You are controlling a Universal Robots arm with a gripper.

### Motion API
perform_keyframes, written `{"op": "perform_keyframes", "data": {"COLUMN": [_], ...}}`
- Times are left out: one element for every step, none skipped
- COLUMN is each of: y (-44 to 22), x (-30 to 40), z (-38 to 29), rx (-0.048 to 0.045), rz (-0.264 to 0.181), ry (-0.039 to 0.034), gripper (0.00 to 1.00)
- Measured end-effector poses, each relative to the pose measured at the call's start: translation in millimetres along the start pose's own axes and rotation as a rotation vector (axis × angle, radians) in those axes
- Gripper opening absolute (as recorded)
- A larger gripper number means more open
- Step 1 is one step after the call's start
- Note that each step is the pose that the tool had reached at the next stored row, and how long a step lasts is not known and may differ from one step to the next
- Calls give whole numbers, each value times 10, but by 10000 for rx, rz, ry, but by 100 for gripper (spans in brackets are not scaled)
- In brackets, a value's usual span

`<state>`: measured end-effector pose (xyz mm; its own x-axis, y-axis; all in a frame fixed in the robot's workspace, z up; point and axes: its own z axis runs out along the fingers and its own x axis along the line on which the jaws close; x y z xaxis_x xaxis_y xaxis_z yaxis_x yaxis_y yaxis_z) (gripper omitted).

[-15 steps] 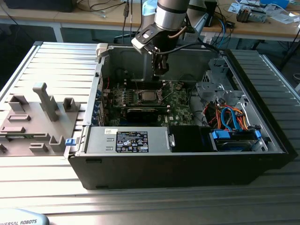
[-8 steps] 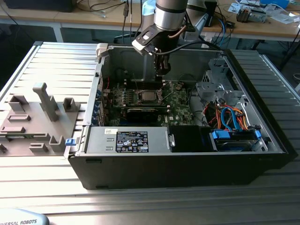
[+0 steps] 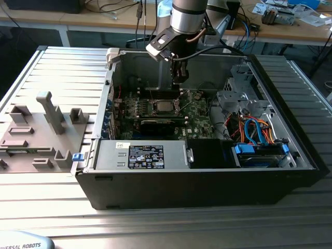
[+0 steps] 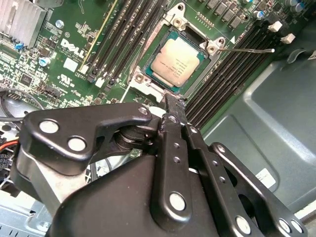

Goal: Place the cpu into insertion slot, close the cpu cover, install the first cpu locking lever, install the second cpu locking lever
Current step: 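Close the cpu cover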

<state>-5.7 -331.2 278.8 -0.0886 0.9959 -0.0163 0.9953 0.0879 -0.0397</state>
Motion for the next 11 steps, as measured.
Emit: {"op": "perform_keyframes", "data": {"y": [7,13,21,34,49,65,76,88,110,131,144], "x": [-1,-1,-2,-3,-4,-5,-6,-7,-9,-10,-12], "z": [1,2,3,4,5,6,7,7,8,9,9], "rx": [-1,-1,0,1,0,1,1,1,2,3,5], "rz": [-1,0,1,1,1,1,1,0,0,2,3], "ry": [-4,-9,-20,-33,-36,-37,-39,-40,-45,-62,-74], "gripper": [11,11,11,11,11,11,11,11,11,11,11]}}
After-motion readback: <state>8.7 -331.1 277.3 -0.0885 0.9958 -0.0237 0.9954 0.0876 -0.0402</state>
